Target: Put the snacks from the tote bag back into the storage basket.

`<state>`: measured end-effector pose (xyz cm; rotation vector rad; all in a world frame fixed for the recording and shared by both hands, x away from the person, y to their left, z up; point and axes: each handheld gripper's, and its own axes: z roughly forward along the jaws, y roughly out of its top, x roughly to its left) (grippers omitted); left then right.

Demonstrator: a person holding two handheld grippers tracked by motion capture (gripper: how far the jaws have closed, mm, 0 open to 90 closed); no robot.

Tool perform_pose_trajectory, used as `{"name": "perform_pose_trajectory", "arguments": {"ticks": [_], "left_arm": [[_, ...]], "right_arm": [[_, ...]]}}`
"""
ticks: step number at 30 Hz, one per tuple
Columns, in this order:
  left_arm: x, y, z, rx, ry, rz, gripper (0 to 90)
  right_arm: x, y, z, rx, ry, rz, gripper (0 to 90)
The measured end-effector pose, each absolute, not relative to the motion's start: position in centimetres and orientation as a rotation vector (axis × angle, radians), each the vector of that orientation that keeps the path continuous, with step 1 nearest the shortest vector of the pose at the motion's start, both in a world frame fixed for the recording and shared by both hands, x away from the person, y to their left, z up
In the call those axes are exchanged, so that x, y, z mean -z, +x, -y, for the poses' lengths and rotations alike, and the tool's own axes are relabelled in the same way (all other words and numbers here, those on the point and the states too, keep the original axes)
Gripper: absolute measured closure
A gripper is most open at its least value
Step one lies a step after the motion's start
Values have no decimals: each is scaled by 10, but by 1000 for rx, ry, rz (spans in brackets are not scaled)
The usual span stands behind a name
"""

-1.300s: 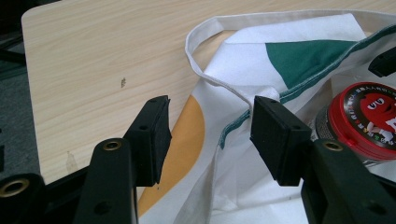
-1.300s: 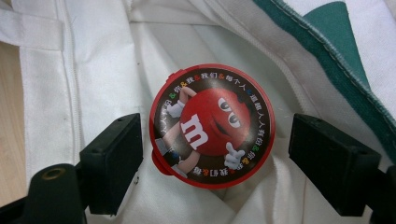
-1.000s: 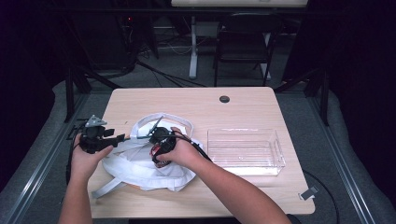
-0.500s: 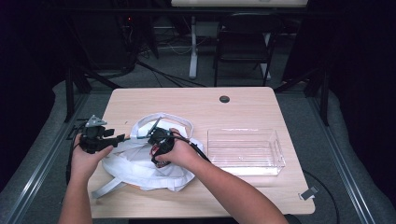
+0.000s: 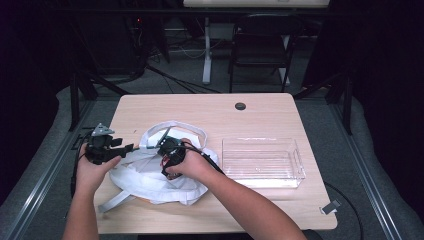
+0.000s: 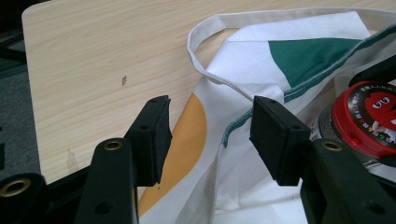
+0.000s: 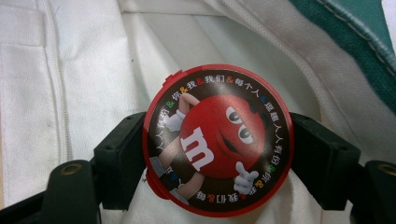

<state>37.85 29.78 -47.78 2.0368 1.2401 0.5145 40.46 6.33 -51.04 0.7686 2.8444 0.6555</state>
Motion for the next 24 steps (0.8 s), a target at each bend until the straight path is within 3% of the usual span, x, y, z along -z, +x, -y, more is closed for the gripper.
{"name": "perform_pose_trajectory", "arguments": {"ticks": [24], "left_arm": [[478,379,-298,-521,2040,-1246,479]], "right_arm": [[518,406,-66,-621,771,-2853,252]]}}
